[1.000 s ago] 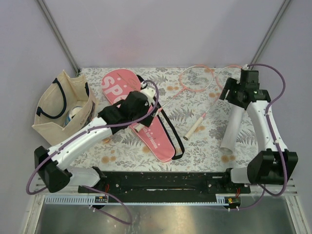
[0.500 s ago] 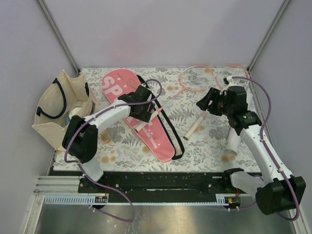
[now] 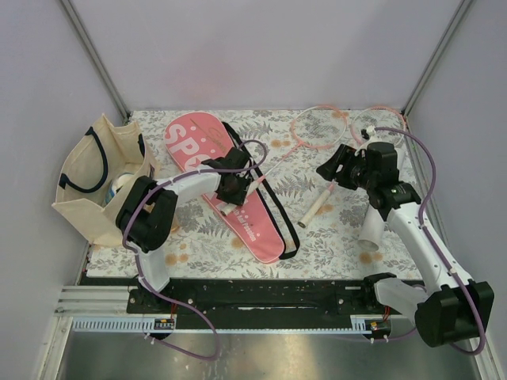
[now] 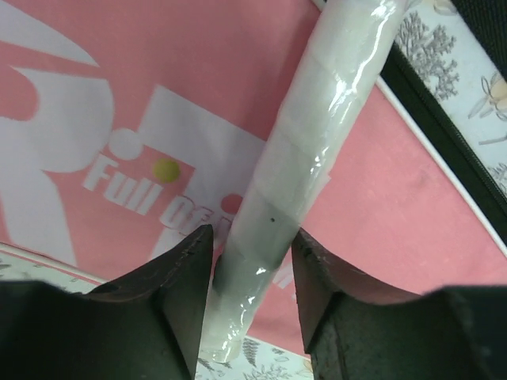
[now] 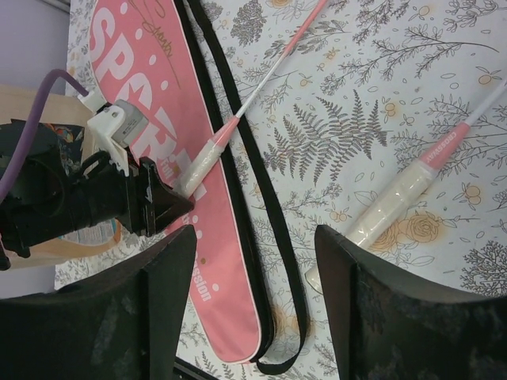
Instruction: Pack up the badminton gear
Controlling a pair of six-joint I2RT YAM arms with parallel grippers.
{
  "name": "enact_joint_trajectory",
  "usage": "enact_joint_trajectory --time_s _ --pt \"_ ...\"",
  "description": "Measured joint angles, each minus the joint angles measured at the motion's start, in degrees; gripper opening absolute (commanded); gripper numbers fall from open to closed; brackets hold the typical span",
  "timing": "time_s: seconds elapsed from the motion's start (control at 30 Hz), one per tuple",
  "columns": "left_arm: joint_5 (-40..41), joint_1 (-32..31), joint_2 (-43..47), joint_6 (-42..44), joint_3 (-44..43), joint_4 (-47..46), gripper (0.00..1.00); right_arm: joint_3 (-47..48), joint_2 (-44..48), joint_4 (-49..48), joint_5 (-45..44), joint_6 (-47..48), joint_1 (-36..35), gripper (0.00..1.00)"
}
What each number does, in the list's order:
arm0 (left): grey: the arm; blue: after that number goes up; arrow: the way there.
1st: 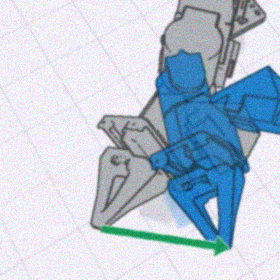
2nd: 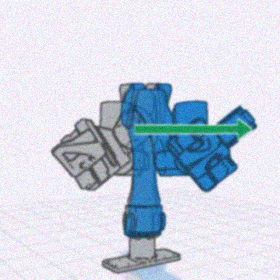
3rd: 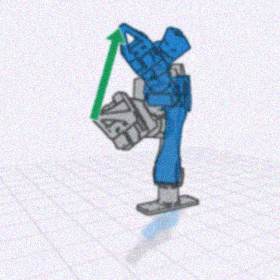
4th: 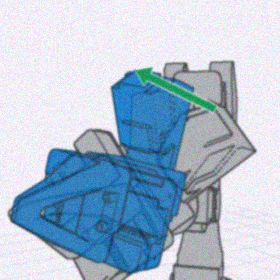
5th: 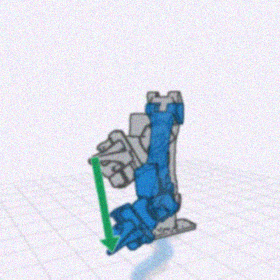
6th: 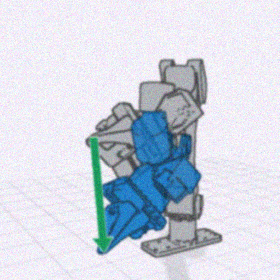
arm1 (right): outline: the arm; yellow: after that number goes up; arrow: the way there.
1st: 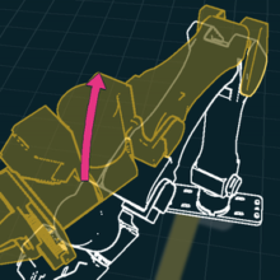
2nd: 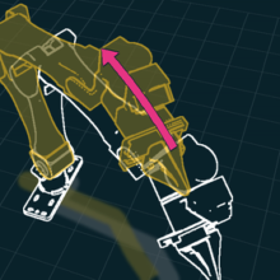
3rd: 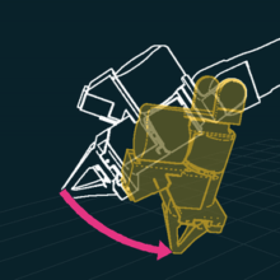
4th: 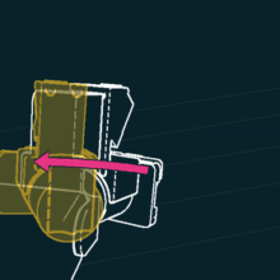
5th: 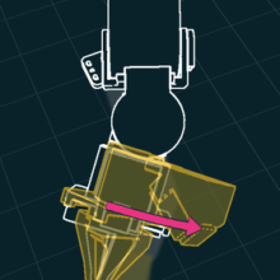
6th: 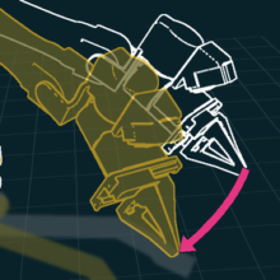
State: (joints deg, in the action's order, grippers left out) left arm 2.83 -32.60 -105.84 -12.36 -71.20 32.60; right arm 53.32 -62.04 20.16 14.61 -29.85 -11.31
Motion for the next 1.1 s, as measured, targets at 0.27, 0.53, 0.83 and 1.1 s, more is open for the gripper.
enact_joint_trajectory --time_s 0.27,0.53,0.83,1.1 --pt "-8.37 -0.81 4.04 -0.44 3.06 -0.42 0.06 -2.34 -2.54 -5.79 1.68 -3.80 -0.83 0.72" --pt "-15.45 -1.77 14.36 -7.37 4.76 -1.88 0.00 -11.98 -7.26 -21.18 2.86 -14.78 -5.35 0.77" --pt "-18.67 -7.08 17.94 -17.05 11.78 -7.56 0.00 -17.38 -23.06 -44.35 1.95 -29.68 -10.95 0.77" --pt "-18.71 -9.51 18.16 -20.59 11.85 -9.79 0.00 -17.31 -29.79 -49.86 0.50 -34.97 -11.10 0.69"
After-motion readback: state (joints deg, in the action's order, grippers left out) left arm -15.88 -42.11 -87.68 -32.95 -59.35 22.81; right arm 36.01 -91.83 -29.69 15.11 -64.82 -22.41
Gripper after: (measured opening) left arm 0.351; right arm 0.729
